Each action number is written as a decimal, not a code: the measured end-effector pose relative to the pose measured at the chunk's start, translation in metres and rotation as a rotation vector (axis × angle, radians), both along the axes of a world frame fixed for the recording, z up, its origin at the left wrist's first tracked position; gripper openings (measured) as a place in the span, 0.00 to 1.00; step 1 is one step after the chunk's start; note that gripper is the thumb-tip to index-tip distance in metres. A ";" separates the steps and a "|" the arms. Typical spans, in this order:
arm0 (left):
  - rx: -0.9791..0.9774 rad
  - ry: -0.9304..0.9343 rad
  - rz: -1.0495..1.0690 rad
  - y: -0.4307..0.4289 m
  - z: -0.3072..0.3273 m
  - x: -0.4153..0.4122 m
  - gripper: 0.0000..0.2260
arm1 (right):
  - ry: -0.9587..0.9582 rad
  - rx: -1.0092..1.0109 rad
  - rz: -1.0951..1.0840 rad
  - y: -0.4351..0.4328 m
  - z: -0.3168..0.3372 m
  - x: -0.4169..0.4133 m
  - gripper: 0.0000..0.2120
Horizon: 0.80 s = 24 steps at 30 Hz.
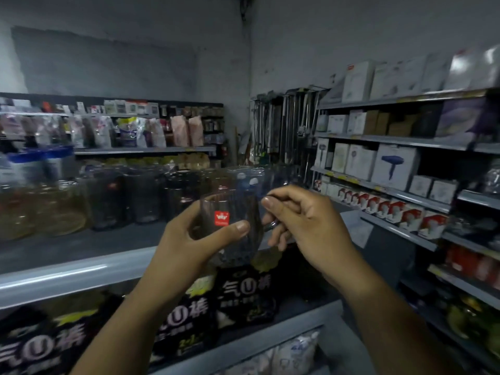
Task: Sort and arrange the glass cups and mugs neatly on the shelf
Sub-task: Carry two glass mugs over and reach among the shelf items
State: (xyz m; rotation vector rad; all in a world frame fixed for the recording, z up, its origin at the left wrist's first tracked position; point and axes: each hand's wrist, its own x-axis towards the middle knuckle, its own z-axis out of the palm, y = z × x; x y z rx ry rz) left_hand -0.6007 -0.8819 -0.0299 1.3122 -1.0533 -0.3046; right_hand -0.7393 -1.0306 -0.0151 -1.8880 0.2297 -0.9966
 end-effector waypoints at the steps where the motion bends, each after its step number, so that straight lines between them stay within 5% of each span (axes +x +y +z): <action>1: 0.011 -0.007 -0.005 -0.020 0.000 -0.004 0.21 | 0.001 0.005 -0.018 -0.020 -0.002 -0.006 0.06; 8: 0.156 -0.216 0.107 -0.152 0.008 0.010 0.37 | 0.046 0.016 -0.081 -0.146 -0.002 -0.006 0.07; 12: 0.239 -0.377 0.241 -0.204 0.018 0.019 0.27 | 0.099 0.085 -0.039 -0.203 0.008 0.013 0.07; 18: 0.506 -0.588 0.515 -0.248 0.012 0.028 0.42 | 0.223 0.120 0.039 -0.258 0.014 0.044 0.06; 24: 0.441 -0.630 0.574 -0.254 0.004 0.023 0.41 | 0.314 0.132 0.158 -0.285 0.011 0.067 0.09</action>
